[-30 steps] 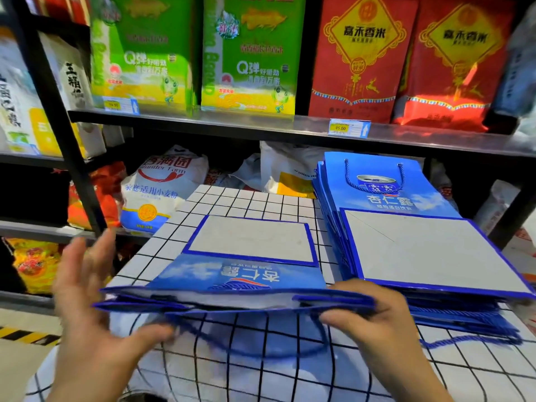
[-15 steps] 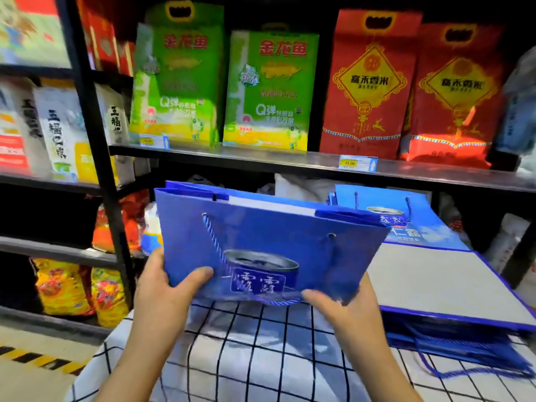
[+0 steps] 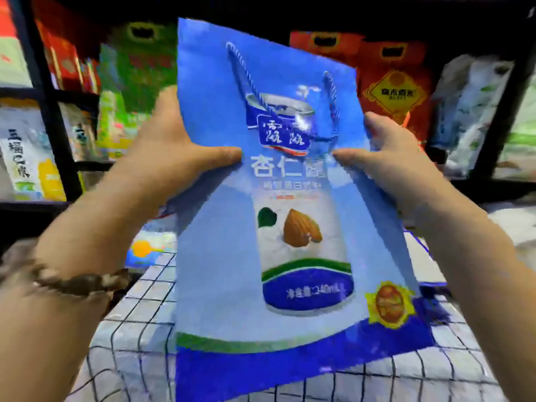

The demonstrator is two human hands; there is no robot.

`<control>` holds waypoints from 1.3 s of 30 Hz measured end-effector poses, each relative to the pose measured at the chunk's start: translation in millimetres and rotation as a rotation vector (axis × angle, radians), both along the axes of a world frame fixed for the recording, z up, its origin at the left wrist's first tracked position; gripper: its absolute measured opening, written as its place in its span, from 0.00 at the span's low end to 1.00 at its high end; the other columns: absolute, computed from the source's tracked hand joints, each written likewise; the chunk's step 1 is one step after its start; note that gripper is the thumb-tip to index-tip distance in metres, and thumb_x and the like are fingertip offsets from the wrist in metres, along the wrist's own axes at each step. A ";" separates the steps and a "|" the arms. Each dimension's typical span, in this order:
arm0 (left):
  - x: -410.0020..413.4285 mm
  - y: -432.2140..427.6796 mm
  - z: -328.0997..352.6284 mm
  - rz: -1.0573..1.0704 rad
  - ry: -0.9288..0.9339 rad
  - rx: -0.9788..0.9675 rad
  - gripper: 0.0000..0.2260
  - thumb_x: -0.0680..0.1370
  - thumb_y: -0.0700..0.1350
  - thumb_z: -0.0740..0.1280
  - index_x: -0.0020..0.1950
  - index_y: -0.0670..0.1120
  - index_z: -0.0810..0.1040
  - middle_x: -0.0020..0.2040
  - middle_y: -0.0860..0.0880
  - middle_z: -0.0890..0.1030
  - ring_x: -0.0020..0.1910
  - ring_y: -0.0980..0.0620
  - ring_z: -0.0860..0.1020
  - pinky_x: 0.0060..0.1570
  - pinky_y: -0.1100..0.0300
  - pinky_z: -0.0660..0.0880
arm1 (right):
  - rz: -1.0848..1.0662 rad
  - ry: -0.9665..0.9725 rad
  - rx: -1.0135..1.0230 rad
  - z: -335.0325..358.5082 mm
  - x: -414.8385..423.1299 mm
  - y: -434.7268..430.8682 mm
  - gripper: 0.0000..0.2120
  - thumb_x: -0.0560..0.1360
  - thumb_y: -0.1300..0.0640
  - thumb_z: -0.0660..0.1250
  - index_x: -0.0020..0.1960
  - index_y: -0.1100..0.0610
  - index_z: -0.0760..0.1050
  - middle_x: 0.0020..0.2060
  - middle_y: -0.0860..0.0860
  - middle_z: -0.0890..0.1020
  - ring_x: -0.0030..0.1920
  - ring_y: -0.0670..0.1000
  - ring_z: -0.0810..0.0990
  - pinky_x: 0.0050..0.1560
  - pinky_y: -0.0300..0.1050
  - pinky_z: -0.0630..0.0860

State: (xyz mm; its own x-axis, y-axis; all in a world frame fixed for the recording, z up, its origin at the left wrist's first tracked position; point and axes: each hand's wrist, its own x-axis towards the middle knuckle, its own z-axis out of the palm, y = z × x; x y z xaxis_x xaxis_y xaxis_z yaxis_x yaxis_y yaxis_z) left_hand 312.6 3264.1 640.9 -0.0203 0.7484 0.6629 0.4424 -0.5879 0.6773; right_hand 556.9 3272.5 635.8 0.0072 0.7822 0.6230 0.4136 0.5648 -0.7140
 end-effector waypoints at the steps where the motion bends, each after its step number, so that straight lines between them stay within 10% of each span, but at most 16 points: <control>1: 13.9 10.8 -3.6 -0.040 -0.019 -0.046 0.33 0.60 0.47 0.79 0.61 0.45 0.68 0.52 0.57 0.78 0.48 0.60 0.77 0.49 0.69 0.75 | -0.020 -0.031 -0.049 1.1 13.9 3.1 0.15 0.69 0.68 0.70 0.55 0.61 0.74 0.40 0.49 0.81 0.31 0.35 0.77 0.32 0.29 0.72; 8: 121.3 120.4 -67.9 -0.250 -0.066 -0.276 0.15 0.68 0.34 0.73 0.53 0.45 0.78 0.52 0.46 0.81 0.48 0.53 0.78 0.47 0.61 0.75 | -0.265 -0.145 -0.315 -37.6 105.6 67.0 0.12 0.71 0.64 0.69 0.54 0.62 0.75 0.42 0.51 0.77 0.30 0.43 0.75 0.28 0.33 0.69; 16: 167.6 227.6 -160.7 -0.077 0.143 -0.485 0.27 0.65 0.51 0.77 0.61 0.47 0.74 0.58 0.49 0.80 0.55 0.48 0.78 0.45 0.62 0.70 | -0.419 -0.480 -0.553 -131.4 174.2 183.7 0.23 0.66 0.44 0.72 0.54 0.57 0.76 0.51 0.52 0.82 0.50 0.54 0.80 0.52 0.50 0.75; 22: 180.4 211.1 -149.3 -0.022 0.165 -0.661 0.28 0.70 0.51 0.73 0.65 0.48 0.67 0.59 0.48 0.78 0.56 0.45 0.76 0.32 0.63 0.58 | -0.468 -0.490 -0.541 -134.7 173.9 181.2 0.22 0.69 0.53 0.72 0.60 0.59 0.72 0.52 0.58 0.79 0.52 0.59 0.76 0.49 0.53 0.72; 29: 206.5 192.0 -117.0 0.181 0.607 -0.792 0.38 0.74 0.62 0.62 0.74 0.42 0.52 0.70 0.42 0.64 0.66 0.43 0.68 0.57 0.53 0.67 | -0.580 -0.646 -0.691 -105.4 167.8 170.5 0.28 0.73 0.50 0.67 0.67 0.63 0.65 0.55 0.64 0.74 0.53 0.65 0.74 0.46 0.53 0.71; 32: 221.2 174.1 -112.4 0.107 0.767 -0.596 0.34 0.74 0.62 0.55 0.70 0.38 0.65 0.69 0.39 0.68 0.66 0.39 0.69 0.62 0.44 0.68 | -0.570 -0.738 -0.594 -104.7 158.9 163.2 0.25 0.74 0.53 0.67 0.66 0.65 0.68 0.59 0.64 0.74 0.58 0.65 0.74 0.55 0.56 0.73; 39: 238.1 160.9 -149.4 -0.095 1.065 -0.669 0.31 0.74 0.62 0.49 0.69 0.43 0.67 0.70 0.40 0.67 0.68 0.37 0.66 0.62 0.37 0.64 | -0.311 -0.942 -0.823 -142.4 135.8 155.1 0.39 0.68 0.35 0.31 0.76 0.51 0.41 0.76 0.52 0.42 0.75 0.53 0.40 0.72 0.55 0.38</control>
